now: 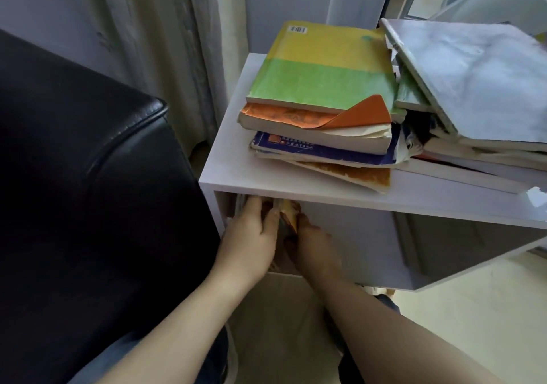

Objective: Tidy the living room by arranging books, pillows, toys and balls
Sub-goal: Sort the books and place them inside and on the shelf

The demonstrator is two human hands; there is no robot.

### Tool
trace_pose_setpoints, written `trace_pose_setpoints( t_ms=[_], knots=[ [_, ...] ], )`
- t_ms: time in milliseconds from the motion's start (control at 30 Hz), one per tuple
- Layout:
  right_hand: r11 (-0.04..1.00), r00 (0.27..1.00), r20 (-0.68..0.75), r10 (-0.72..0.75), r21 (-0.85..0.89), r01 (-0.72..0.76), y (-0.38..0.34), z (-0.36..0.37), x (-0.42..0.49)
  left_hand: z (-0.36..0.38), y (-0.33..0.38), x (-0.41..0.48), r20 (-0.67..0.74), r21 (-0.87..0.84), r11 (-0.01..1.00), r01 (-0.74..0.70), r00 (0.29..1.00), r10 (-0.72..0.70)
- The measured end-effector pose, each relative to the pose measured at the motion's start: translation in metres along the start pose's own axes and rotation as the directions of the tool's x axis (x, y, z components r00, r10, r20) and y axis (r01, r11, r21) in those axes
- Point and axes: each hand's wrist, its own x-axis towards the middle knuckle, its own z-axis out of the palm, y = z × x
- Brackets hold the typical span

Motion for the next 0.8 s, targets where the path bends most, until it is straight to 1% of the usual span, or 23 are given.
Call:
trace_pose_setpoints(
  t_ms=[67, 100, 167, 200, 333, 400, 500, 600, 700, 800],
  knots=[
    [0.999, 1.0, 0.013, -0.017, -0.044, 0.018, -0.003, 0.0, 0.008, -0.012, -0.006, 0.005, -0.054, 0.206, 0.978, 0.002, 0.998, 0.009],
    [0.999, 0.999, 0.025, -0.023, -0.031, 0.024, -0.006, 0.001, 0.009, -0.017, -0.01, 0.008, -0.055, 0.324, 0.946, 0.025, 0.998, -0.008],
    [0.999, 0.998, 0.041, -0.04, 0.007, 0.04, -0.013, 0.008, 0.01, -0.021, -0.013, 0.01, -0.011, 0.493, 0.869, 0.046, 0.999, -0.047],
    [0.999, 0.998, 0.047, -0.041, 0.016, 0.04, -0.016, 0.013, 0.011, -0.021, -0.013, 0.011, 0.003, 0.538, 0.842, 0.04, 0.999, -0.05],
    [0.999, 0.993, 0.116, -0.019, 0.038, 0.015, -0.01, 0.039, 0.02, -0.017, -0.016, 0.012, -0.01, 0.621, 0.781, 0.066, 0.997, -0.076],
    [0.999, 0.986, 0.168, -0.007, 0.033, 0.002, -0.004, 0.047, 0.022, -0.016, -0.023, 0.014, 0.008, 0.648, 0.76, 0.049, 0.997, -0.071],
    [0.998, 0.976, 0.214, -0.037, -0.032, 0.045, -0.002, 0.055, 0.023, -0.016, -0.03, 0.018, 0.086, 0.615, 0.788, -0.029, 0.996, -0.03],
    [0.996, 0.962, 0.257, -0.088, 0.002, 0.091, -0.005, 0.061, 0.024, -0.019, -0.034, 0.019, 0.165, 0.594, 0.801, -0.073, 0.986, -0.033],
    [0.996, 0.962, 0.256, -0.091, 0.042, 0.084, -0.005, 0.057, 0.026, -0.019, -0.035, 0.018, 0.181, 0.601, 0.795, -0.081, 0.983, -0.037],
    [0.996, 0.957, 0.276, -0.086, 0.043, 0.077, -0.005, 0.052, 0.025, -0.017, -0.036, 0.018, 0.173, 0.608, 0.79, -0.078, 0.984, -0.036]
  ],
)
